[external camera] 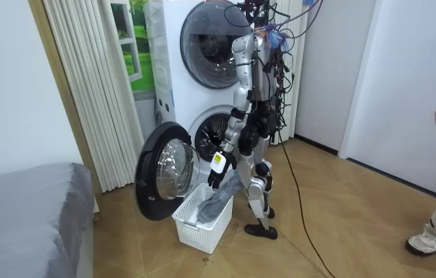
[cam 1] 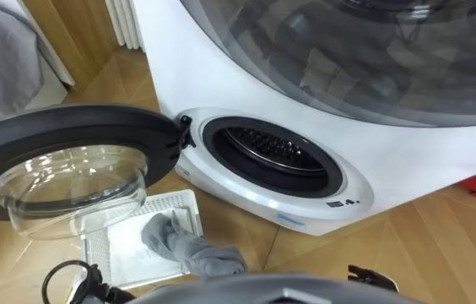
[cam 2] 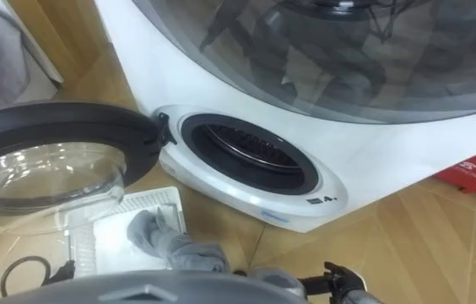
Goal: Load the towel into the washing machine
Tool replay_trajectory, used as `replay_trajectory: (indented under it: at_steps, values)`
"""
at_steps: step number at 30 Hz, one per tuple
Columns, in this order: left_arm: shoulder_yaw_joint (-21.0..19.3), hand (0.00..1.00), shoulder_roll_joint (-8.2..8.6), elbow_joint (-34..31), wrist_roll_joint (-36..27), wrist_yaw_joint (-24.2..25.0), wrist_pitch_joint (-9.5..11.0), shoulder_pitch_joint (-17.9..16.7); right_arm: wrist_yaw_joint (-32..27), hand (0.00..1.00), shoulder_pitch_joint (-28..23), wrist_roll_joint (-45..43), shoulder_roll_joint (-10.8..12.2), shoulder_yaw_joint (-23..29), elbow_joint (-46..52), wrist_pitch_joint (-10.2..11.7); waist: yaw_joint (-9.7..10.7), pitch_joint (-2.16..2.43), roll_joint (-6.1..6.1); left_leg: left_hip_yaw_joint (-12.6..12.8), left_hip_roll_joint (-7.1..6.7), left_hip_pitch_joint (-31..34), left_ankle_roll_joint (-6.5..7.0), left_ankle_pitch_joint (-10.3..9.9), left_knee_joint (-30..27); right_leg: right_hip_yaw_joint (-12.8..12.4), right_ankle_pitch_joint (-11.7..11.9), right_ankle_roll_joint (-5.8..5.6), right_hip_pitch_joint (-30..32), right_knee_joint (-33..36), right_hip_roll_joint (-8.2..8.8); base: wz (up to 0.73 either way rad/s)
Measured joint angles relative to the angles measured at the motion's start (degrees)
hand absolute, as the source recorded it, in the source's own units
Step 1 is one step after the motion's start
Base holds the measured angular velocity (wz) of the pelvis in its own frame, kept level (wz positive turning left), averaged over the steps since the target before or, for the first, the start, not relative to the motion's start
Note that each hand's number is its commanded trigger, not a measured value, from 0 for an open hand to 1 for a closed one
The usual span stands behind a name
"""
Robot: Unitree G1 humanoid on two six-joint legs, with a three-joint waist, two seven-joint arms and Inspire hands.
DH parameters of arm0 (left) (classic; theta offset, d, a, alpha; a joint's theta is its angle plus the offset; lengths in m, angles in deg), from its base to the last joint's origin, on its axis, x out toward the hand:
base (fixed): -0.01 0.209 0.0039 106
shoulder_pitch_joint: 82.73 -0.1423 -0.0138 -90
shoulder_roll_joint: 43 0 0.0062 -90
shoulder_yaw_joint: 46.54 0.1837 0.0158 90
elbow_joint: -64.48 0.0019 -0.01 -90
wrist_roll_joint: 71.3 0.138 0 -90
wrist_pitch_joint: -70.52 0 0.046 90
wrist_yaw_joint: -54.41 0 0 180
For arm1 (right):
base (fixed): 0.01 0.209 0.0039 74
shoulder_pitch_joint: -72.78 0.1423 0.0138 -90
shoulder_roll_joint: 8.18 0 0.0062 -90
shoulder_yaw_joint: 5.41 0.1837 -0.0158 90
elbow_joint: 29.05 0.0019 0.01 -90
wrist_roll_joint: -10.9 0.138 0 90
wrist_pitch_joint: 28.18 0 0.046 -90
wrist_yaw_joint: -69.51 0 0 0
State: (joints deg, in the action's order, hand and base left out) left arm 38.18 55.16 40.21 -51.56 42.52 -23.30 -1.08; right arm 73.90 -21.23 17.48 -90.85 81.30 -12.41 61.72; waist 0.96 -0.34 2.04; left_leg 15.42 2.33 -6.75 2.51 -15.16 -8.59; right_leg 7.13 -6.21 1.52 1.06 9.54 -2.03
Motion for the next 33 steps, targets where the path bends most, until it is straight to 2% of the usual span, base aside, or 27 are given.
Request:
replay_trajectory:
  at_steps: [6, 12, 17, 21, 24, 27, 29, 30, 31, 33]
  values:
    - [1.3, 0.0, 0.18, 0.0, -0.1, 0.1, 0.2, 1.0, 0.3, 0.0, 0.3, 0.1, -0.5, -0.6, -0.2, 0.0, -0.7, -0.18, -0.49, -0.5, 0.04, 0.3, -0.01, 0.0, 0.0, 0.9, 0.0, -0.01, 0.0, -0.1, 0.04, 0.02]
    - [3.5, 0.0, 0.21, -0.6, -0.3, 0.1, 1.3, 2.1, 0.6, 0.0, 0.9, 0.2, -1.1, -1.7, -0.2, 0.1, -1.1, -0.05, -0.95, -0.8, 0.04, 1.4, -0.01, 0.0, -0.2, 0.9, 0.0, -0.01, 0.8, -0.1, 0.17, 0.02]
    - [5.0, 0.0, 0.16, -0.6, 0.0, 0.3, 2.4, 5.9, 0.9, 0.0, 2.6, -1.1, -1.8, -2.2, -0.3, 0.2, -0.7, 0.11, -1.0, -1.7, -0.08, 5.3, 0.12, 0.1, -2.2, 2.4, 0.1, 0.09, 3.4, 0.2, 0.82, 0.11]
    - [6.2, 0.0, 0.15, -0.6, 0.0, 1.0, 2.8, 8.0, 1.5, 0.0, 4.1, -1.8, -2.4, -2.2, -0.4, 0.7, 0.3, 0.06, -1.38, -2.1, -0.12, 8.2, 0.21, 0.2, -3.3, 2.5, 0.2, 0.33, 6.1, 0.6, 1.02, 0.04]
    - [9.0, 0.0, 0.26, -0.4, 0.0, 1.2, 3.1, 10.2, 1.5, 0.0, 6.7, -1.8, -2.8, -3.0, -2.7, 1.0, 0.4, -0.1, -1.61, -2.1, -0.05, 11.2, 0.2, 0.4, -4.3, 2.4, 0.4, 0.67, 9.0, 1.4, 1.12, -0.03]
    - [13.0, 0.0, 0.44, 0.5, 0.1, 1.4, 4.5, 13.2, 1.2, 0.0, 9.5, -1.8, -3.3, -4.6, -4.1, 1.6, 0.9, -0.5, -2.13, -2.3, -0.02, 14.7, 0.22, 0.8, -5.1, 2.7, 0.9, 0.98, 12.2, 1.7, 1.29, 0.04]
    - [14.4, 0.0, 1.21, 2.6, 1.0, 1.3, 5.2, 17.2, 0.2, 0.0, 12.6, -1.8, -3.7, -5.3, -5.1, 1.7, 1.1, -1.35, -2.81, -2.2, -0.08, 18.5, 0.28, 0.9, -6.8, 2.6, 1.0, 1.01, 16.2, 3.8, 1.76, -0.02]
    - [14.7, 0.0, 1.43, 3.1, 1.2, 1.3, 5.3, 18.2, 0.0, 0.0, 13.3, -1.8, -3.8, -6.0, -5.1, 1.8, 1.1, -1.56, -3.0, -2.1, -0.07, 19.4, 0.28, 0.9, -7.3, 2.5, 1.0, 1.02, 17.2, 4.3, 1.86, -0.08]
    - [15.5, 0.0, 1.64, 3.4, 1.2, 1.3, 5.4, 19.7, -0.1, 0.0, 15.1, -1.8, -4.2, -6.3, -5.2, 1.9, 1.6, -2.13, -3.23, -1.8, -0.05, 21.5, 0.29, 0.9, -8.2, 2.3, 0.9, 1.04, 19.7, 5.8, 2.09, -0.08]
    - [17.2, 0.0, 1.7, 4.2, 1.4, 1.2, 5.5, 22.4, -0.6, 0.0, 17.9, -1.7, -4.0, -7.3, -5.7, 2.1, 2.1, -2.82, -3.24, -1.6, -0.15, 24.6, 0.56, 1.1, -9.2, 2.2, 0.9, 1.13, 23.6, 8.1, 2.48, -0.05]
